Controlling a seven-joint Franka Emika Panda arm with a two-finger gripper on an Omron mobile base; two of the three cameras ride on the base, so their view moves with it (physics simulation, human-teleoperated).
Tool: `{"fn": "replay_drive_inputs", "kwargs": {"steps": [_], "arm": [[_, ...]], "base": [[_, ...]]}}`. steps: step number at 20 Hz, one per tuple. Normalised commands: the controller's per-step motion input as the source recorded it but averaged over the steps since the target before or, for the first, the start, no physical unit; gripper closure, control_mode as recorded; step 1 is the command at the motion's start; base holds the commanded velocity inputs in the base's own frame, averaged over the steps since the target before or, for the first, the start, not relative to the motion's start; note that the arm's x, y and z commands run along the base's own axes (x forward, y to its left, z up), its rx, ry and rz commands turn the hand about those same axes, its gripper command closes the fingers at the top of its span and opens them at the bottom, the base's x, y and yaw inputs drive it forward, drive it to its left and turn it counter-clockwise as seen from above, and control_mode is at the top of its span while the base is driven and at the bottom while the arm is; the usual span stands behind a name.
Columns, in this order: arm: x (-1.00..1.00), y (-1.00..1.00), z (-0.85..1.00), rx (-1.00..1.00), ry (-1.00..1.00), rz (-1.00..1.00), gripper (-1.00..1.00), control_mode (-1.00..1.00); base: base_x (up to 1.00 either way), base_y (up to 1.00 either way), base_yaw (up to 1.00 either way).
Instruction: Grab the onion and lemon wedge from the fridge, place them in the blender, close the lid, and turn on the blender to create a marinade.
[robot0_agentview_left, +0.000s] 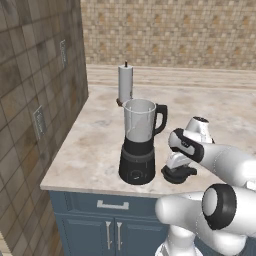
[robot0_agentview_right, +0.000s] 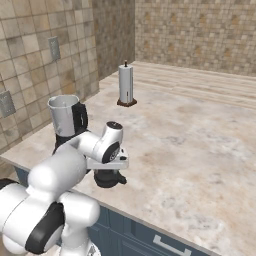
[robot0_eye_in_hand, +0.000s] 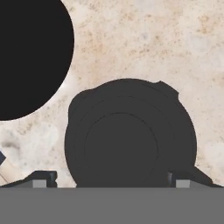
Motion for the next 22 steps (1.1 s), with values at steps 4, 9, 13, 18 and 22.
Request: {"fn": "replay_drive_inputs", "kwargs": {"steps": [4,9,13,18,22], "arm": [[0.11,0.00,-0.20,0.00,0.00,0.00,-1.00,-1.00],[0.13,0.00,-0.17,0.00,0.00,0.00,-1.00,-1.00],[0.01,0.00,-0.26,0.00,0.00,0.00,-1.00,-1.00],[0.00,0.01,-0.29,0.00,-0.04,0.00,1.00,-1.00],[0.00,0.06,-0.27,0.00,-0.08,0.00,1.00,-1.00]], "base": [[0.00,0.00,0.00],[0.00,0.00,0.00],[0.00,0.00,0.00],[0.00,0.00,0.00],[0.00,0.00,0.00]]}}
